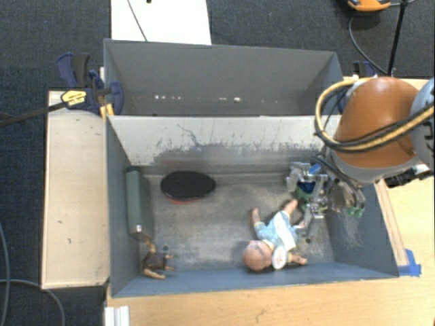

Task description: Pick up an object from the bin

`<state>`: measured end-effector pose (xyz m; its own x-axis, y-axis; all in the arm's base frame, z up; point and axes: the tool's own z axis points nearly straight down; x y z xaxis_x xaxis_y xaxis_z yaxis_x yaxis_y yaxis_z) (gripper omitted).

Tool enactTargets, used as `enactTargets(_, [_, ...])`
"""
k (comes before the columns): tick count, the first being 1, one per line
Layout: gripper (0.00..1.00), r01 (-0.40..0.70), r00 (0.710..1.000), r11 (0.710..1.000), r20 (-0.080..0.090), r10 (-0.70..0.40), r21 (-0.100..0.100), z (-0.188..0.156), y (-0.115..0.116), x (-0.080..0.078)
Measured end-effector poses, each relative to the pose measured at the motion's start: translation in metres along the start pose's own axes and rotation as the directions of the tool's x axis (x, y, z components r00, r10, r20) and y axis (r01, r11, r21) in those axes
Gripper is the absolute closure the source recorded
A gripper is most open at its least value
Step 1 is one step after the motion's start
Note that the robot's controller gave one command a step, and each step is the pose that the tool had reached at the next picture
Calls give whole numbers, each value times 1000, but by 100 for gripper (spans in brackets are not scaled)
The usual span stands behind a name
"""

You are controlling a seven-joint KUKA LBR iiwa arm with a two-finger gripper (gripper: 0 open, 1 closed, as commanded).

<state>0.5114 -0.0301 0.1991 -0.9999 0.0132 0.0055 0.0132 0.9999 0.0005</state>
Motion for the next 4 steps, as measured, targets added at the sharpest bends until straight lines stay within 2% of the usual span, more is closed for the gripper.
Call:
enactTargets(1, [0, 1, 1000, 1000, 8, -1, 0, -4, 0, -2])
enactTargets(2, [0, 5, 1000, 1000, 17, -5, 1, 38, 27, -11])
enactTargets(3, [0, -27, 1000, 1000, 0, 27, -1, 67, 43, 0])
enactTargets(4, [0, 81, 997, 997, 11, -81, 1, 78, 32, 2])
